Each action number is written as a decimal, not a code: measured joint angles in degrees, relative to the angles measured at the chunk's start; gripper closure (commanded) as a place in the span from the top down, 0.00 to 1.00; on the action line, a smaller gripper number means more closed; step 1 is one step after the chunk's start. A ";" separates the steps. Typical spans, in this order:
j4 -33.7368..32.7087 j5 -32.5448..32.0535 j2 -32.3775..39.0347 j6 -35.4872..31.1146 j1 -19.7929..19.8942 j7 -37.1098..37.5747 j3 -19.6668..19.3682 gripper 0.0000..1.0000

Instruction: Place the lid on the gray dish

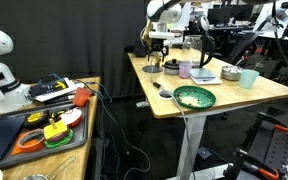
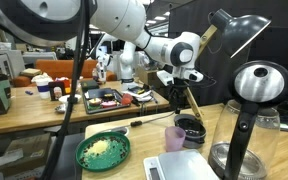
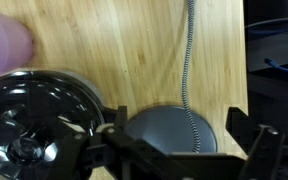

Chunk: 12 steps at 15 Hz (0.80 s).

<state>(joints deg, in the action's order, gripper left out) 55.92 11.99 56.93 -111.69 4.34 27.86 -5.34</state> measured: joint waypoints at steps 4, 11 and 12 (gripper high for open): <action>10.49 0.15 -5.08 -7.82 -0.92 0.05 0.19 1.00; 31.79 0.17 -16.66 -10.61 -2.47 -2.67 2.00 1.00; 35.14 0.30 -18.48 -10.74 -2.56 -3.97 2.48 1.00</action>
<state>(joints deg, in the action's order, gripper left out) 91.06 12.29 38.45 -122.43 1.78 23.89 -2.86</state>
